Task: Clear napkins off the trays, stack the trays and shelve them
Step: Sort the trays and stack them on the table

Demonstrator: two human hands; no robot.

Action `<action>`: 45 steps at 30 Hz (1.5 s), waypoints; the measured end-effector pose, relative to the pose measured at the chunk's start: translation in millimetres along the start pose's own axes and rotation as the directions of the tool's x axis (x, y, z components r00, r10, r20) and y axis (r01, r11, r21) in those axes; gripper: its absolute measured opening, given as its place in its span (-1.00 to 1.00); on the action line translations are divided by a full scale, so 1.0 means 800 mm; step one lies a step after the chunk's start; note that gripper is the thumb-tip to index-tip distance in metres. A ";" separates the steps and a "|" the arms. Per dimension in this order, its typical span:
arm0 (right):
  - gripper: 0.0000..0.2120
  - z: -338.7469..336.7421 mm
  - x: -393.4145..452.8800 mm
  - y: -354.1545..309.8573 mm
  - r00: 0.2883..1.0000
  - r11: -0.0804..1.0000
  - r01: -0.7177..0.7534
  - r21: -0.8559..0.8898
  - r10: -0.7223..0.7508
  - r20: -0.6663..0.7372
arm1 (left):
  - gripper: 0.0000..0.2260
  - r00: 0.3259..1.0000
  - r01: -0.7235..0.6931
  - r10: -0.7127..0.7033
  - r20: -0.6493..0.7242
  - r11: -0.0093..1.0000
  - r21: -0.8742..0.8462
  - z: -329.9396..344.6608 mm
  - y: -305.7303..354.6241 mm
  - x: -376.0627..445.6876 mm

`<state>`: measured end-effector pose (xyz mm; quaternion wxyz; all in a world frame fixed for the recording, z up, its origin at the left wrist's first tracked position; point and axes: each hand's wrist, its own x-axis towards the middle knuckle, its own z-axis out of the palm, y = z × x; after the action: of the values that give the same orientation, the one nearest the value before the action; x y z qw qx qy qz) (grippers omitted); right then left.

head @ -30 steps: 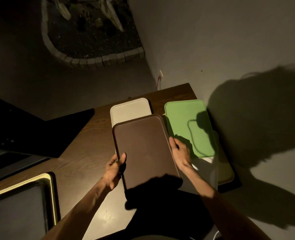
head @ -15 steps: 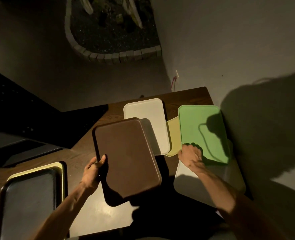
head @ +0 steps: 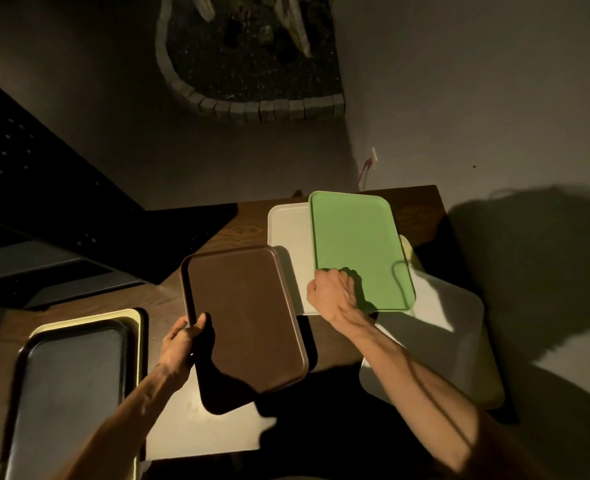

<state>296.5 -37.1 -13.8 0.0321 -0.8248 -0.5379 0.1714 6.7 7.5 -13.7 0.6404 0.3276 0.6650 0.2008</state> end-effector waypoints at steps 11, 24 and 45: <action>-0.63 0.060 0.030 -0.064 0.994 0.999 0.052 0.007 -0.053 0.101 | -0.66 0.993 0.074 -0.084 -0.084 0.991 -0.113 -0.084 -0.038 0.011; -0.35 0.059 0.033 0.075 0.837 0.815 -0.525 0.247 0.547 -0.026 | -0.88 0.977 0.157 -0.180 -0.114 0.970 -0.187 -0.084 -0.054 0.021; -0.47 0.086 0.038 0.088 0.822 0.467 -0.497 0.731 0.523 0.225 | -0.79 0.971 0.176 -0.192 -0.142 0.977 -0.123 -0.052 -0.041 0.051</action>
<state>347.7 -48.4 -102.9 0.3322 -0.8556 -0.1422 0.3706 -38.9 19.0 -61.8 0.6202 0.2124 0.7279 0.2012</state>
